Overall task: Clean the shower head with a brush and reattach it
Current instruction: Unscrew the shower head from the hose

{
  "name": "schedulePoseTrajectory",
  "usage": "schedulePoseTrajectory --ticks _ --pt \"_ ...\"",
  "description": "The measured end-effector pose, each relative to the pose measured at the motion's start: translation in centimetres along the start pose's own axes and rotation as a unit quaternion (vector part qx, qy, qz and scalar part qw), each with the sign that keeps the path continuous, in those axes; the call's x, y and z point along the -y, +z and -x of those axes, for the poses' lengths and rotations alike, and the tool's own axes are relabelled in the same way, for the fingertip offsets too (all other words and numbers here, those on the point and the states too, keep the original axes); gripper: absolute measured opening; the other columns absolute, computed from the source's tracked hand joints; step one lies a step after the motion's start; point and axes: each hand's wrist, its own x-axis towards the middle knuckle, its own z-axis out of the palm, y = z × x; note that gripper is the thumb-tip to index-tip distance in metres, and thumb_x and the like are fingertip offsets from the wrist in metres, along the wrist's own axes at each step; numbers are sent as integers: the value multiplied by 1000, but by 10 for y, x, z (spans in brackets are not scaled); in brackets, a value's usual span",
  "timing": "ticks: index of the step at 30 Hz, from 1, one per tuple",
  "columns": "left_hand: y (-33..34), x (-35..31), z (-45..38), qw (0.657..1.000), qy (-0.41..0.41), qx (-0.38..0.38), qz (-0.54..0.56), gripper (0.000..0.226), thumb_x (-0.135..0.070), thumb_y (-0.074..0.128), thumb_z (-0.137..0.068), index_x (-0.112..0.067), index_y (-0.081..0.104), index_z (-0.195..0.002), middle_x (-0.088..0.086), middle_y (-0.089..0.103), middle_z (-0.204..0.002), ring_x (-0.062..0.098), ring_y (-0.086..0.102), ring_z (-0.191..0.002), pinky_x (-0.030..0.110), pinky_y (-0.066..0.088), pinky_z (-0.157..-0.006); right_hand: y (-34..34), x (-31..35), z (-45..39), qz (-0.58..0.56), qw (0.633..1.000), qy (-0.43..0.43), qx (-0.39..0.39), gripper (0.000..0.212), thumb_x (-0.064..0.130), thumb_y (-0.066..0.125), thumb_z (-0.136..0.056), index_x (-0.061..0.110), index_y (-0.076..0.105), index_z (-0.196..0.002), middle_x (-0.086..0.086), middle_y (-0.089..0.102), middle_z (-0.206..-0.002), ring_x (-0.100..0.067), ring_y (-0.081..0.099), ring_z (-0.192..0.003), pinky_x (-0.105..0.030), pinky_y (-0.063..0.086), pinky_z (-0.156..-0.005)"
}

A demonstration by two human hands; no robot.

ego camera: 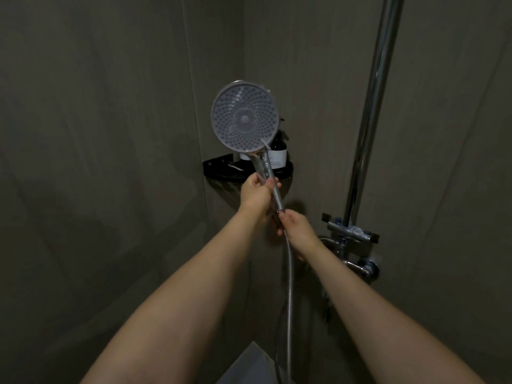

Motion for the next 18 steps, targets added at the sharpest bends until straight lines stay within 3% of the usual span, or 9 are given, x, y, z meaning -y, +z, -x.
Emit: schedulePoseTrajectory --ticks 2,4,6,8,10,13,18 --pt "0 2 -2 999 -7 -5 43 18 -1 44 -93 -13 53 -83 1 57 -79 10 57 -75 24 47 -77 -5 2 0 7 1000 -2 -11 31 13 36 -99 23 53 -76 1 50 -65 -9 45 -56 -10 39 -54" --pt "-4 2 -3 997 -28 32 60 15 -5 43 -95 -4 55 -103 2 57 -83 12 57 -79 27 49 -77 -14 1 2 -127 987 48 85 21 15 38 -98 17 57 -88 -3 53 -71 -11 48 -58 -19 45 -60" --pt "-6 2 -1 992 -56 86 78 20 -9 39 -96 -4 51 -112 4 56 -85 14 57 -79 28 52 -69 -28 2 4 -290 925 139 203 19 21 42 -94 12 58 -97 -4 55 -72 -11 49 -55 -22 46 -54" --pt "-3 1 2 985 -63 117 113 14 -9 37 -97 -8 51 -100 5 54 -84 15 56 -77 30 52 -69 -38 5 5 -318 894 183 259 24 30 44 -88 11 59 -90 1 53 -64 -7 44 -45 -18 41 -46" --pt "2 0 2 982 -63 124 131 15 -9 36 -97 -13 49 -92 6 54 -83 16 56 -76 34 49 -73 -42 8 1 -285 896 186 285 25 37 44 -86 14 51 -77 6 44 -53 -4 35 -39 -15 32 -40" --pt "5 -3 -2 987 -52 110 101 14 -11 37 -98 -14 49 -90 6 54 -81 16 56 -73 34 49 -73 -35 14 -4 -186 933 162 264 26 34 45 -92 18 42 -72 9 36 -45 -2 30 -34 -13 25 -36" --pt "14 -2 -4 996 -40 60 52 16 -11 42 -96 -16 52 -85 4 57 -80 14 59 -75 44 49 -91 -20 18 -4 11 995 66 80 30 23 56 -91 18 46 -63 3 40 -45 -8 33 -35 -19 28 -37"
